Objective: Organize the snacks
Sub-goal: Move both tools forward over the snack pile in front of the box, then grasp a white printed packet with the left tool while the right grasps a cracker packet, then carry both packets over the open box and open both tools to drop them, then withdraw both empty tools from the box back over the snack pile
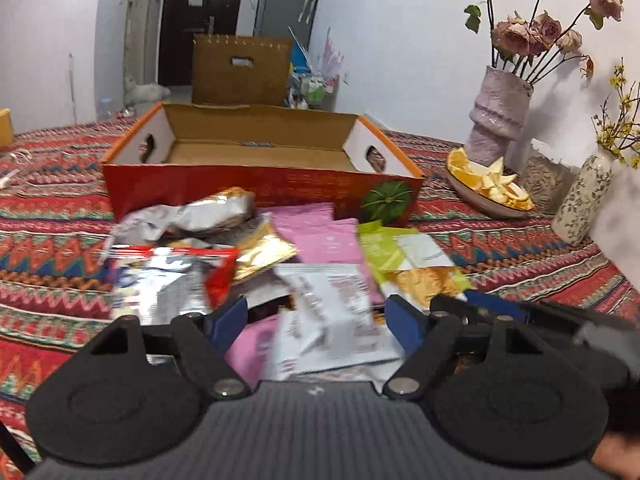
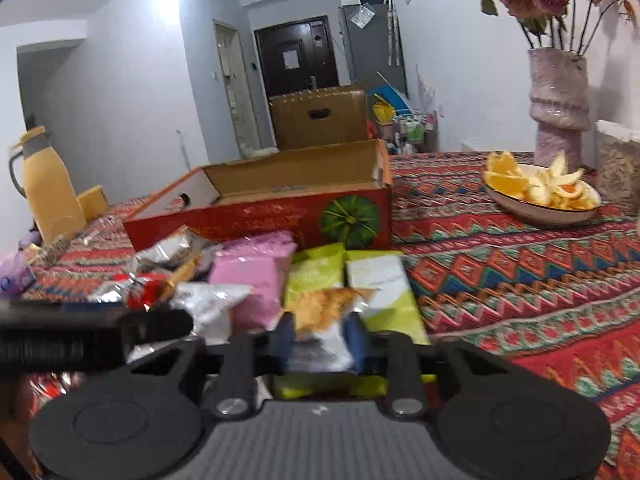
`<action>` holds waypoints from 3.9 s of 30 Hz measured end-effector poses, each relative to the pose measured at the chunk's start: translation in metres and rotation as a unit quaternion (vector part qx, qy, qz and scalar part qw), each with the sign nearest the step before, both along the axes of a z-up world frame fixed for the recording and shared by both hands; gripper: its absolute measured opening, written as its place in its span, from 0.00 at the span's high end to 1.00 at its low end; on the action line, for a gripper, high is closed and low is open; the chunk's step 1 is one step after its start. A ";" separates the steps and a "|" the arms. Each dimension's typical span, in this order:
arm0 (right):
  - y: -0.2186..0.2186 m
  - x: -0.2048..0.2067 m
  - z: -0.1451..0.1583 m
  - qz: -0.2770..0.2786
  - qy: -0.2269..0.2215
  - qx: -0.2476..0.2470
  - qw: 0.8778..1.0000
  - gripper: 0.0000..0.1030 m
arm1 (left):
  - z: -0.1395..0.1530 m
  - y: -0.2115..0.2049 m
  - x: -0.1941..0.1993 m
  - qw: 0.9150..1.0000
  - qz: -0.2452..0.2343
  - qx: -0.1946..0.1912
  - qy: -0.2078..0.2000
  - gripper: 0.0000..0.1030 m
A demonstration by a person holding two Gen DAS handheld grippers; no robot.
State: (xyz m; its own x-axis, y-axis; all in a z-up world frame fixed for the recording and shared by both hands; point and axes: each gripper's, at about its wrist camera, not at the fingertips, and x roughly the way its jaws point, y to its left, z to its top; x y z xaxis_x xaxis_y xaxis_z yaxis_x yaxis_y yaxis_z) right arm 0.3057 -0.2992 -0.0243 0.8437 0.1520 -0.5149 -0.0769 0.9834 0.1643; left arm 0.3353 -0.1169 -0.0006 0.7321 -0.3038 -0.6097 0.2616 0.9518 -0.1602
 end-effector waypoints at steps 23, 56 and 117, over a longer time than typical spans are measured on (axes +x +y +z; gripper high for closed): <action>0.033 -0.004 0.006 0.003 -0.018 -0.091 0.996 0.47 | 0.029 0.060 -0.073 0.998 0.057 0.017 -0.028 0.60; 0.003 -0.054 0.141 0.080 -0.118 -0.033 0.989 0.47 | 0.121 0.111 -0.006 0.994 0.038 0.007 -0.098 0.60; 0.009 -0.058 0.161 0.056 -0.111 -0.057 0.991 0.02 | 0.129 0.132 -0.125 0.986 0.065 0.019 -0.152 0.02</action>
